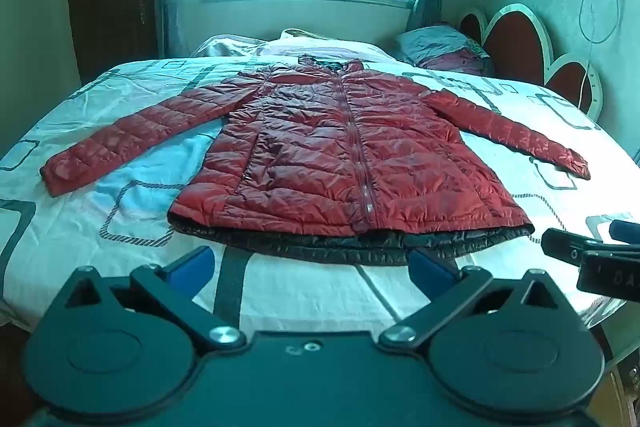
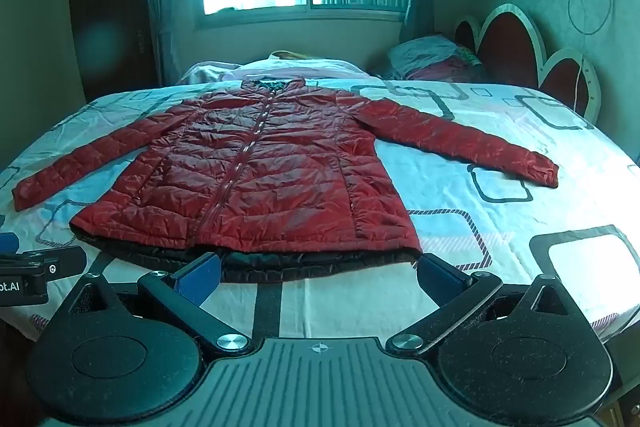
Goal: Fold large clothes
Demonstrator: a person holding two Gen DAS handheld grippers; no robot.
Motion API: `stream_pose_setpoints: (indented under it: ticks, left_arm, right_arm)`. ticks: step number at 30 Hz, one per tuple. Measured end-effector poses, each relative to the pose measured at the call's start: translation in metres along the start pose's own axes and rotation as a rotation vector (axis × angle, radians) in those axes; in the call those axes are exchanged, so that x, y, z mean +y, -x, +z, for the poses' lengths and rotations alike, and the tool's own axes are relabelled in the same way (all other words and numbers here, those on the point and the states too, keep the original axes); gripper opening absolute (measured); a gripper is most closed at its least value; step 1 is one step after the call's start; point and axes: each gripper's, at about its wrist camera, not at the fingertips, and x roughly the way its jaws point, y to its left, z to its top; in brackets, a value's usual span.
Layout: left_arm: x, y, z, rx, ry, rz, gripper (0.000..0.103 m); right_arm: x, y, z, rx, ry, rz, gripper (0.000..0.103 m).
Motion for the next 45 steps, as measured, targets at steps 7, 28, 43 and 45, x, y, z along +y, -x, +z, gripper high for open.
stream_pose_setpoints:
  ticks: [7, 28, 43, 45]
  left_arm:
    - [0.0059, 0.001, 0.0024, 0.005, 0.01, -0.002, 0.103]
    - [0.002, 0.0033, 0.0059, -0.005, -0.01, 0.005, 0.103]
    - [0.001, 0.004, 0.0053, -0.004, -0.011, 0.007, 0.103]
    - [0.0009, 0.0041, 0.005, -0.005, -0.012, 0.007, 0.103]
  right_arm:
    - [0.0041, -0.0008, 0.0022, -0.001, 0.0, 0.002, 0.103]
    - [0.0001, 0.0025, 0.003, 0.001, -0.006, -0.007, 0.103]
    - [0.0003, 0.0036, 0.0042, 0.003, -0.003, -0.003, 0.103]
    - [0.0002, 0.0037, 0.0041, 0.001, -0.003, -0.003, 0.103]
